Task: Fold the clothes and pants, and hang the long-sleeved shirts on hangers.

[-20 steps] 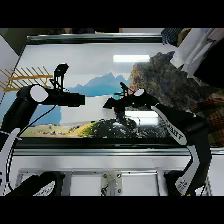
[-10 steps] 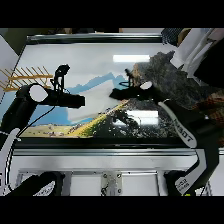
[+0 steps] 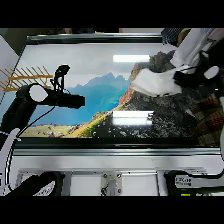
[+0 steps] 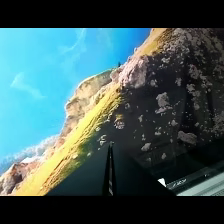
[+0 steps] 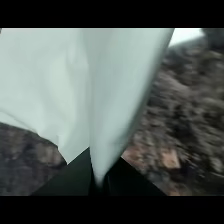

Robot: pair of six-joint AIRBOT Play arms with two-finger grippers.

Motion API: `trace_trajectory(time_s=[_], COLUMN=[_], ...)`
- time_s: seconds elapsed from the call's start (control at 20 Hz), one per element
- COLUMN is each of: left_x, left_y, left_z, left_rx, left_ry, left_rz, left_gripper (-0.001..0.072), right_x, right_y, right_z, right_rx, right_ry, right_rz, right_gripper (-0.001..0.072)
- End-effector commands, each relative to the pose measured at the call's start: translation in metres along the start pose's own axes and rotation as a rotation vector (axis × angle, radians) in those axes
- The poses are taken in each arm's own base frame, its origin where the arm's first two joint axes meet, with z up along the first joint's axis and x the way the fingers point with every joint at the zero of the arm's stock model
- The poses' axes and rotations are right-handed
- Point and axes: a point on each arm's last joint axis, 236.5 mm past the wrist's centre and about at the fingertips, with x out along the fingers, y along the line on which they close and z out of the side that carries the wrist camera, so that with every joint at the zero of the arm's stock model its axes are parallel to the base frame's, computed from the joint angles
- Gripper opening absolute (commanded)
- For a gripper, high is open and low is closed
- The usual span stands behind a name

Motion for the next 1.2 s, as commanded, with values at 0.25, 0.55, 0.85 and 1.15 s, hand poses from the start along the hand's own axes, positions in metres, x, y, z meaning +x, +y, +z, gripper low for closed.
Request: trace_trajectory(time_s=[0.25, 0.55, 0.85, 1.15], left_x=[0.000, 0.000, 0.000, 0.000], left_y=[-0.001, -0.001, -0.001, -0.001], left_z=[0.000, -0.003, -0.006, -0.006], left_rx=[0.002, 0.002, 0.002, 0.003], left_ry=[0.001, 0.011, 0.025, 0.026], left_rz=[-0.001, -0.002, -0.002, -0.002], left_gripper=[0.0008, 0.0008, 0.0008, 0.0008], right_x=[-0.052, -0.050, -0.055, -0.099], right_y=[-0.071, -0.057, -0.055, -0.026], right_z=[-0.113, -0.221, -0.259, -0.254], right_rx=[0.226, 0.296, 0.313, 0.109], right_ry=[0.127, 0.260, 0.350, 0.353], right_rz=[-0.243, -0.259, -0.258, -0.132], right_gripper=[0.0008, 0.0009, 0.0020, 0.0659])
